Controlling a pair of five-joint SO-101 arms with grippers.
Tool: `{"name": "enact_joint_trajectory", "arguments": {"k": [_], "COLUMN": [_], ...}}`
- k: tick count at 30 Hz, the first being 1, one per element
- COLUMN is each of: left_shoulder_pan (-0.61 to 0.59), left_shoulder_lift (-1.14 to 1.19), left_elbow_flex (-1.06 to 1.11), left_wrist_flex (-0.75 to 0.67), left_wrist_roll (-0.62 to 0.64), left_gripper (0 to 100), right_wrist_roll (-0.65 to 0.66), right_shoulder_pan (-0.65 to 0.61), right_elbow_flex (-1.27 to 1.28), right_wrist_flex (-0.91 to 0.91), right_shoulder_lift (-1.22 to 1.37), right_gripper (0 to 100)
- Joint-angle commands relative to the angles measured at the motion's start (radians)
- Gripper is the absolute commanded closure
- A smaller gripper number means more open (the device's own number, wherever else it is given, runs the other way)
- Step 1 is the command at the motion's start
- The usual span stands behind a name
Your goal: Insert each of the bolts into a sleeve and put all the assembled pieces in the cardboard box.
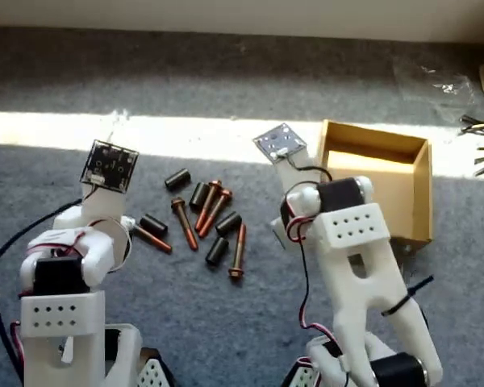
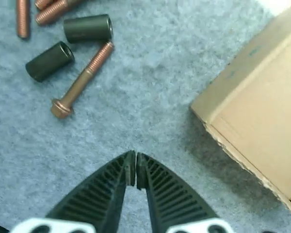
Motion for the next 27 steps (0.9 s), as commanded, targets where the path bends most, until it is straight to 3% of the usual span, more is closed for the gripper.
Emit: {"name": "enact_joint_trajectory", "arguments": {"k": [1,6,12,17,27], "left_shoulder_pan": [0.016,0.012,0.012,0.012,0.007], "left_shoulder_lift": [0.15,0.269,0.38,0.504,0.665], "left_elbow_flex": [-0.108,-0.117,-0.125,-0.182,-0.237], "left_wrist_flex": [-0.018,-0.034,-0.135,-0.152,-0.161], "left_wrist_roll": [0.086,0.166,0.238,0.236,0.233], "left_gripper": [94,94,94,94,94], "right_wrist_roll": [-0.063,-0.138,-0.133,0.009,0.459], "right_shoulder_pan": [-0.042,-0.056,-0.062,-0.094,-0.131], "right_elbow_flex": [-0.145,-0.289,-0.429,-0.496,-0.496], "right_wrist_flex": [-0.001,0.007,0.007,0.007,-0.001], "right_shoulder_lift": [0.119,0.288,0.438,0.49,0.49], "right_gripper": [98.8,89.2,88.9,88.6,88.6]}}
